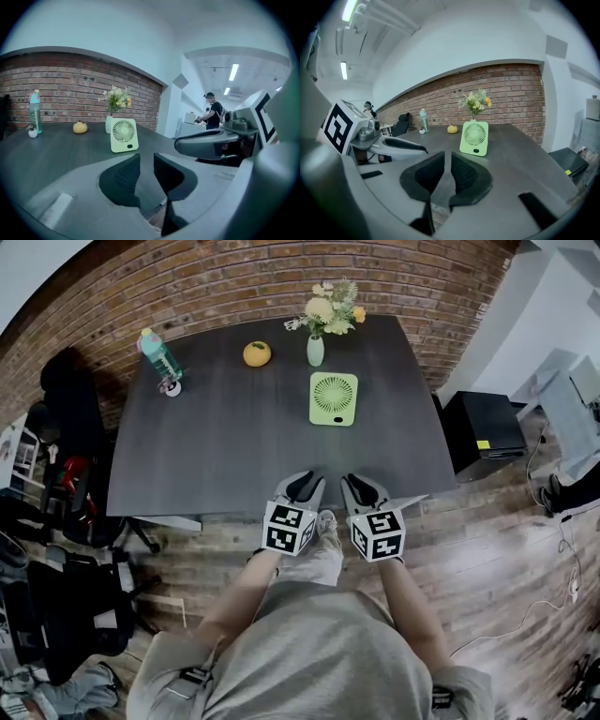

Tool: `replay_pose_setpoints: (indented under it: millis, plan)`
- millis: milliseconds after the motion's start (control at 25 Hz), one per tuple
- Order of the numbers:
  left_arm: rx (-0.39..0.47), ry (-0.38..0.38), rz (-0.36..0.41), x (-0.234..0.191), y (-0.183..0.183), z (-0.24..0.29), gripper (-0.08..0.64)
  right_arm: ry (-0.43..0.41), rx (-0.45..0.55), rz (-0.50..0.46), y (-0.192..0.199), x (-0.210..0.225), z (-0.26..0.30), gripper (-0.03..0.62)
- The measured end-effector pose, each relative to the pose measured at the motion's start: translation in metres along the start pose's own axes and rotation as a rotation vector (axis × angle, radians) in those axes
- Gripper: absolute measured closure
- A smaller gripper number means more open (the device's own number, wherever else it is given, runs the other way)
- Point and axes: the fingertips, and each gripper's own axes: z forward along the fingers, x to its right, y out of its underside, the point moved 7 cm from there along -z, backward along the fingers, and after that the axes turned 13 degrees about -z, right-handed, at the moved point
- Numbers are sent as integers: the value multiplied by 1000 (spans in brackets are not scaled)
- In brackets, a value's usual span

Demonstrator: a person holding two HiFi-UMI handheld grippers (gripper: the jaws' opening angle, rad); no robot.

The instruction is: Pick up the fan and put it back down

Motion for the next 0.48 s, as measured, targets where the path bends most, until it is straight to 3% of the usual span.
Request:
replay_pose_setpoints:
  millis: [200,480]
  plan:
    - [22,1,-3,16,6,-29,512,8,40,1,-11,-17,-30,574]
    - [68,12,-13,31,3,-64,528,-3,69,12,-22,-37,-54,589]
